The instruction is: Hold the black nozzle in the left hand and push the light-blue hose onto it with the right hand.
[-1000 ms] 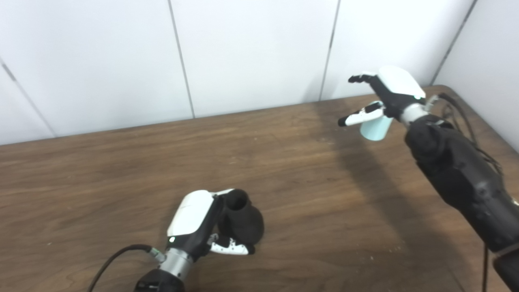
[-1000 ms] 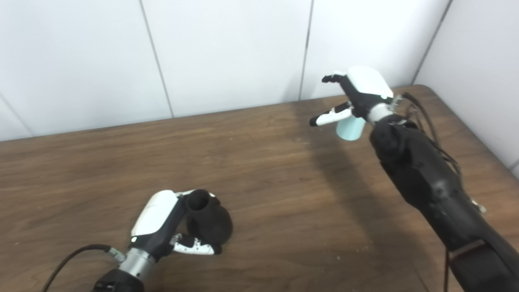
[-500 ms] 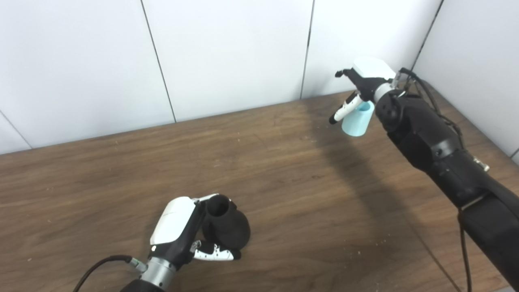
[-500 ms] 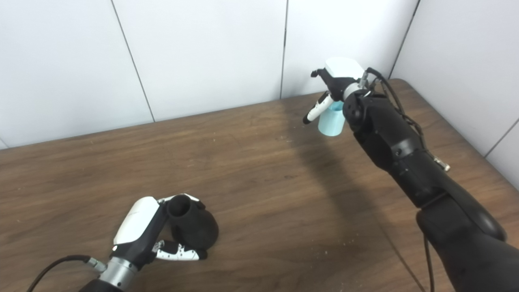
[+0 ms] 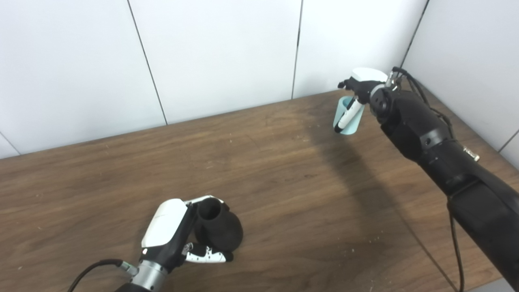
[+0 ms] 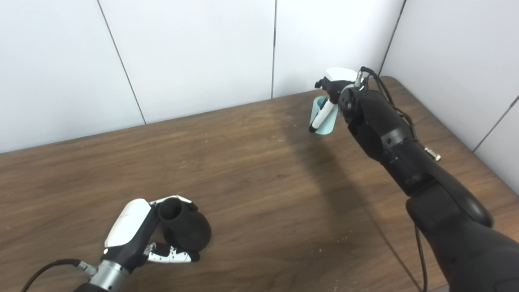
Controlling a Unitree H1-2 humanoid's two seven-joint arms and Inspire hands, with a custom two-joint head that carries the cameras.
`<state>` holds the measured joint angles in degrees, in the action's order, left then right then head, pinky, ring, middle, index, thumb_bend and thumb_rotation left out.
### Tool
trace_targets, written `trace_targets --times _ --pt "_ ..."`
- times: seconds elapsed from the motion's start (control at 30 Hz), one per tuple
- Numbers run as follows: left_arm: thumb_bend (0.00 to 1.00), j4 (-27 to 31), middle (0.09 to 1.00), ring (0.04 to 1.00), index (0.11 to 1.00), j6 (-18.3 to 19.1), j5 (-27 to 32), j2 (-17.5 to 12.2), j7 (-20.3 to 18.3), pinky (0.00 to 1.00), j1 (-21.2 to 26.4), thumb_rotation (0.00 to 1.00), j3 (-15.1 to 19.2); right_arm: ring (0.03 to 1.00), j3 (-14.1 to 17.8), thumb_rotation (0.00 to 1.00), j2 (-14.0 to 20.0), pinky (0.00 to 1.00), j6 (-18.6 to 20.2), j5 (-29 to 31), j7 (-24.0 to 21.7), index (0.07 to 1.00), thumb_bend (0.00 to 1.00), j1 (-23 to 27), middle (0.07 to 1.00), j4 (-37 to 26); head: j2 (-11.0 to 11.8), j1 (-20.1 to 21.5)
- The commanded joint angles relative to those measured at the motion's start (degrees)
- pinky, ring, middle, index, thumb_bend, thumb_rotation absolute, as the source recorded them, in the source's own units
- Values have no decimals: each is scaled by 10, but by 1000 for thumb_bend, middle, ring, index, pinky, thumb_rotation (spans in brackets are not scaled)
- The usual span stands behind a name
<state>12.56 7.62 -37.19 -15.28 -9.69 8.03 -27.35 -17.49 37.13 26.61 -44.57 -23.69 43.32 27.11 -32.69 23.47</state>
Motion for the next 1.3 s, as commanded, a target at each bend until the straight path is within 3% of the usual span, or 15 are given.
trace_targets --times 0.0,0.33,0.53,0.67,0.83,1.27 --pt "523 -39 480 586 492 23 4 -21 -57 644 -40 0 -13 755 12 200 15 664 3 -22 -3 879 918 28 847 -18 -1 -1" --pt "523 -39 481 589 491 26 5 -20 -55 644 -41 0 -15 732 33 158 8 652 3 -40 -20 856 906 16 799 -23 -2 -6" --pt "523 -37 480 597 492 27 4 -19 -54 653 -40 0 -14 715 47 100 -2 600 3 -44 -17 849 895 12 823 -27 -3 -7" --pt "523 -37 484 598 491 26 3 -20 -54 650 -41 0 -15 597 49 44 -3 494 2 -39 -4 826 878 9 700 -29 -4 -9" --pt "523 -38 485 598 490 26 1 -20 -56 644 -40 0 -17 616 44 18 -2 543 -5 -29 21 776 844 3 725 -26 -5 -11" --pt "523 -35 485 601 490 32 0 -20 -61 642 -35 0 -19 635 33 14 5 557 -11 -13 43 771 841 -5 736 -32 -10 -13"
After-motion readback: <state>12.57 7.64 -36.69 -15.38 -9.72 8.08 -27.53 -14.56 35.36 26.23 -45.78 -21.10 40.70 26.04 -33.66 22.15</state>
